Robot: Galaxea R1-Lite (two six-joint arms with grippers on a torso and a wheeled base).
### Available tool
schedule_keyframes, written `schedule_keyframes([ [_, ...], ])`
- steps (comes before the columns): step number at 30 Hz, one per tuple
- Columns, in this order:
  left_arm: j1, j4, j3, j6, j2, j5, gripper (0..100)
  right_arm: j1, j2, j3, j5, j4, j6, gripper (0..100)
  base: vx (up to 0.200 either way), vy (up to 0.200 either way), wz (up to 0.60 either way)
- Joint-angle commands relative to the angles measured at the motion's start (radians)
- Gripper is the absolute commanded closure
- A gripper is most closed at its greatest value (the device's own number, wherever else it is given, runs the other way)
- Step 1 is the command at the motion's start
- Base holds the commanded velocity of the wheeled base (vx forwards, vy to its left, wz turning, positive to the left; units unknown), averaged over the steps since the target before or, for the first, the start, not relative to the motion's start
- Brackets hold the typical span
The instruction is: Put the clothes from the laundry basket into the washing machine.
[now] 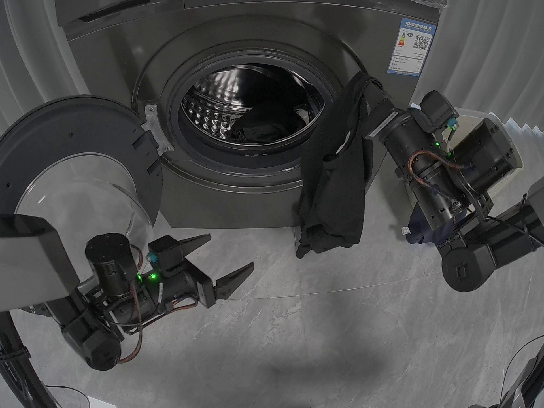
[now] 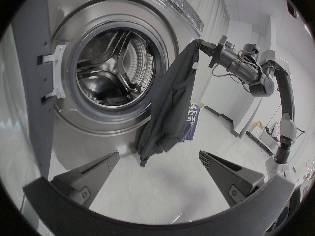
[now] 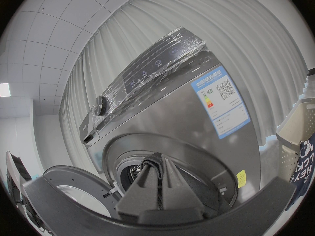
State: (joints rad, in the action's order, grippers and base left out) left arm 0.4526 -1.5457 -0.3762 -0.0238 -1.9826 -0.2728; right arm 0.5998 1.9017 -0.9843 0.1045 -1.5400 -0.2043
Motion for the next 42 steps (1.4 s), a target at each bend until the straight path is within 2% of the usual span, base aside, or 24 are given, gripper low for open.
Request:
schedule_keyframes([
  [1, 0.029, -0.001, -0.153, 0.007, -0.117, 0.004, 0, 0.046, 0.002, 0.041, -0.008, -0.002, 0.003, 100, 0.000, 0.000, 0.00],
  [7, 0.032, -0.001, -0.259, 0.012, -0.188, 0.006, 0, 0.063, -0.001, 0.047, -0.008, 0.000, 0.003, 100, 0.000, 0.000, 0.00],
  [10, 0.044, -0.001, -0.300, 0.031, -0.199, 0.009, 0, 0.074, 0.007, 0.045, -0.008, 0.000, 0.003, 100, 0.000, 0.000, 0.00],
  [18, 0.066, -0.001, -0.403, 0.035, -0.243, 0.046, 0, 0.133, 0.011, 0.039, -0.002, 0.000, 0.005, 100, 0.000, 0.000, 0.00],
  [27, 0.100, 0.003, -0.504, 0.038, -0.302, 0.050, 0, 0.169, 0.040, 0.038, -0.002, 0.000, 0.009, 100, 0.000, 0.000, 0.00],
  [36, 0.104, 0.001, -0.544, 0.039, -0.298, 0.049, 0, 0.169, 0.056, 0.036, -0.002, -0.002, 0.009, 100, 0.000, 0.000, 0.00],
  [39, 0.106, -0.001, -0.543, 0.058, -0.295, 0.049, 0, 0.167, 0.059, 0.036, -0.002, -0.002, 0.009, 100, 0.000, 0.000, 0.00],
  [42, 0.107, 0.001, -0.547, 0.061, -0.297, 0.049, 0, 0.167, 0.062, 0.033, 0.000, -0.002, 0.009, 100, 0.000, 0.000, 0.00],
])
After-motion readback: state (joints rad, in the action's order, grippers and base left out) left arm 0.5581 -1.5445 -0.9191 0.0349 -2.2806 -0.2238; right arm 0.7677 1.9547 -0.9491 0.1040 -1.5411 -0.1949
